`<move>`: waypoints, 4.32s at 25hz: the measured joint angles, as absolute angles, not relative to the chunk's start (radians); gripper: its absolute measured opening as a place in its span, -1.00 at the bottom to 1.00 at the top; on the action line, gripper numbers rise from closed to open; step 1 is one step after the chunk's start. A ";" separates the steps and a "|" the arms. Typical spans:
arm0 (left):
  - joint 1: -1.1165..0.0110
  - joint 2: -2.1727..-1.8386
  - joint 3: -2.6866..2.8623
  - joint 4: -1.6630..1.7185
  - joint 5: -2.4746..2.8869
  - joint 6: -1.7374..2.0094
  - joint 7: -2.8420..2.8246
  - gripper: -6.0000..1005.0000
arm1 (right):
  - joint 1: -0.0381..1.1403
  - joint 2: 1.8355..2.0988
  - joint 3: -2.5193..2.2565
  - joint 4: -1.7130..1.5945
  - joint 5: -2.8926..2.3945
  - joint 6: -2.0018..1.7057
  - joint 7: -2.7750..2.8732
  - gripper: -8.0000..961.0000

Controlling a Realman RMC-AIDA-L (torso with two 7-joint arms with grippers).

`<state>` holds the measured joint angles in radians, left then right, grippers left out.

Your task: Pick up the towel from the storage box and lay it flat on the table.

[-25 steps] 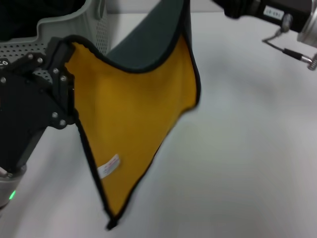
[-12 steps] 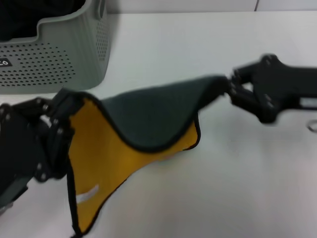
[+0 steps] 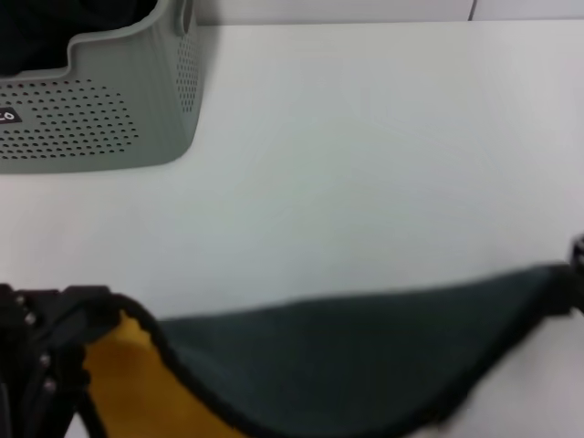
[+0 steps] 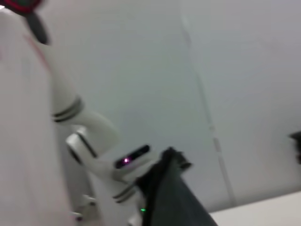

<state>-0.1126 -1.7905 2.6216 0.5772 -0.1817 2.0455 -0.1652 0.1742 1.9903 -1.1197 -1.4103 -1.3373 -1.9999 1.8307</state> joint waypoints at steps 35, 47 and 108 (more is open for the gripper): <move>-0.426 -2.107 2.289 0.145 -0.359 1.203 -0.215 -0.94 | 0.618 2.024 -1.274 -0.548 -1.706 -1.033 1.589 -0.90; -0.439 -2.105 2.290 0.159 -0.485 1.075 -0.205 -0.93 | 0.613 2.026 -1.296 -0.581 -1.699 -0.999 1.592 -0.90; -0.467 -1.948 2.301 0.061 0.318 2.032 -0.588 0.50 | 0.340 1.984 -1.105 -0.944 -1.504 -2.145 1.237 0.84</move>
